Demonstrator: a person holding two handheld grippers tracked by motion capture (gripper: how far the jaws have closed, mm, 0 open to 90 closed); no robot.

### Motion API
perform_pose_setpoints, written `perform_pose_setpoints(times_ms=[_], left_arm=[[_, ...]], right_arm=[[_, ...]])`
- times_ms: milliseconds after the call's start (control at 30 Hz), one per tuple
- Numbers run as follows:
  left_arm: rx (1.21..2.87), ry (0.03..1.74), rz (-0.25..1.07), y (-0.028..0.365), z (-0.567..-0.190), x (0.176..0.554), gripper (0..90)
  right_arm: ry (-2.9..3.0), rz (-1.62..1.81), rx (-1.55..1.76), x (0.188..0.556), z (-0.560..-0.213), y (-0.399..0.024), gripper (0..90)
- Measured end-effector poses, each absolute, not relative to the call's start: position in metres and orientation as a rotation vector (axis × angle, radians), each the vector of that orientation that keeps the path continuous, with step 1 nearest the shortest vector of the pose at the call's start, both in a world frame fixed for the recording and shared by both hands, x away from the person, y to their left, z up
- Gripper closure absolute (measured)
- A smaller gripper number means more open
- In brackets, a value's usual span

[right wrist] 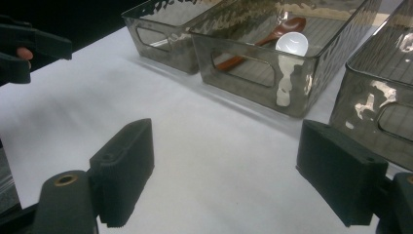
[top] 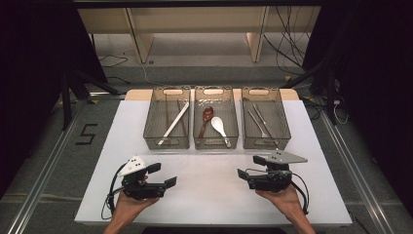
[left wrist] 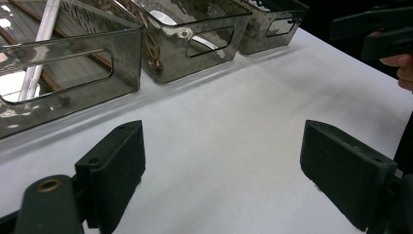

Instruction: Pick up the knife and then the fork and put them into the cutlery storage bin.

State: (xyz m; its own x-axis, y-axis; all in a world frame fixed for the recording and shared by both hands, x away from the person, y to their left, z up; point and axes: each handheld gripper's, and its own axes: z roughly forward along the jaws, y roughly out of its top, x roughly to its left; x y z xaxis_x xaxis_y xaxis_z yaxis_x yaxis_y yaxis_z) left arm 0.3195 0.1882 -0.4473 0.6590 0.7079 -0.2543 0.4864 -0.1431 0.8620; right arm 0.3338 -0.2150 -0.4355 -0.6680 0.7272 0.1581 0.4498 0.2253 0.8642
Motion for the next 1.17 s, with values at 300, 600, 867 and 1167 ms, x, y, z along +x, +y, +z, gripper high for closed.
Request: perform_pose_setpoints(times_ms=[300, 600, 867, 1167], left_arm=[[1.79, 0.958, 0.249, 0.19, -0.447, 0.318, 16.2], [1.793, 0.949, 0.242, 0.189, -0.448, 0.319, 16.1], [1.796, 0.945, 0.242, 0.189, -0.448, 0.319, 16.0], [1.793, 0.948, 0.241, 0.189, -0.448, 0.319, 16.0]], right_arm=[[2.211, 1.422, 1.105, 0.321, -0.442, -0.221, 20.8], [2.186, 1.429, 1.112, 0.314, -0.445, -0.231, 19.2], [2.183, 1.425, 1.107, 0.314, -0.445, -0.23, 19.0], [2.19, 1.408, 1.108, 0.315, -0.446, -0.23, 18.7]])
